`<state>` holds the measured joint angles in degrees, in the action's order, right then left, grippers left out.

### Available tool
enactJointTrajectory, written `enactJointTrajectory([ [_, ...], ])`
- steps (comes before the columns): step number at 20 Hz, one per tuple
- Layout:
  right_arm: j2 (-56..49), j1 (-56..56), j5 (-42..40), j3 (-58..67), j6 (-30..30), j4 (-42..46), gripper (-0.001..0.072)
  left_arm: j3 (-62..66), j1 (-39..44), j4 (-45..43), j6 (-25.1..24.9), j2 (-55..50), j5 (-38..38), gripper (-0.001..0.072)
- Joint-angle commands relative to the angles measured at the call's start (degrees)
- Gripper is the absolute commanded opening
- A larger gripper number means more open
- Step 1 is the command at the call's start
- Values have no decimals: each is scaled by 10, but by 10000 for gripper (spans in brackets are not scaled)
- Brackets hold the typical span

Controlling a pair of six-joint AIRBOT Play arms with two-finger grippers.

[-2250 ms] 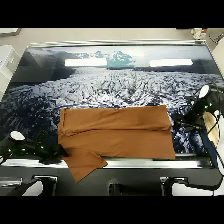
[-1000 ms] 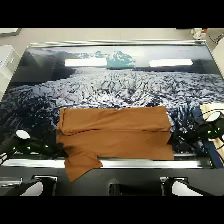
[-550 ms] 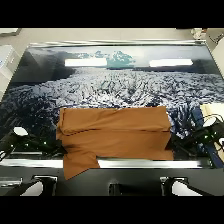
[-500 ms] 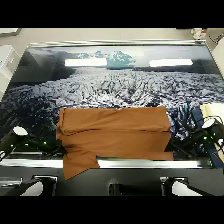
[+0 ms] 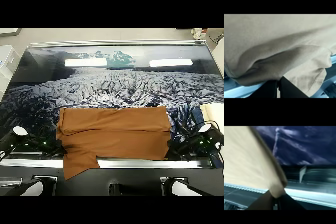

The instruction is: Fold the clothes and pants, and hang the long-sleeved shirts on hangers.

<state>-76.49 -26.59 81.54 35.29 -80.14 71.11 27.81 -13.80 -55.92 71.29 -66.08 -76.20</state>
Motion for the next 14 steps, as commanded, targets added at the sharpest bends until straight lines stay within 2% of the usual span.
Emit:
enactJointTrajectory([
  [1,6,0,8,5,1,-16,45,8,0,0,-10,2,-10,24],
  [4,18,0,35,70,2,-28,44,70,-1,0,-25,14,-54,24],
  [6,18,0,49,138,-19,-37,44,140,0,-1,-11,14,-68,23],
  [10,-4,56,-46,248,-62,-46,44,254,38,-11,3,-65,-49,23],
  [14,-78,125,-137,314,-108,-38,45,404,59,-11,29,-170,-43,23],
])
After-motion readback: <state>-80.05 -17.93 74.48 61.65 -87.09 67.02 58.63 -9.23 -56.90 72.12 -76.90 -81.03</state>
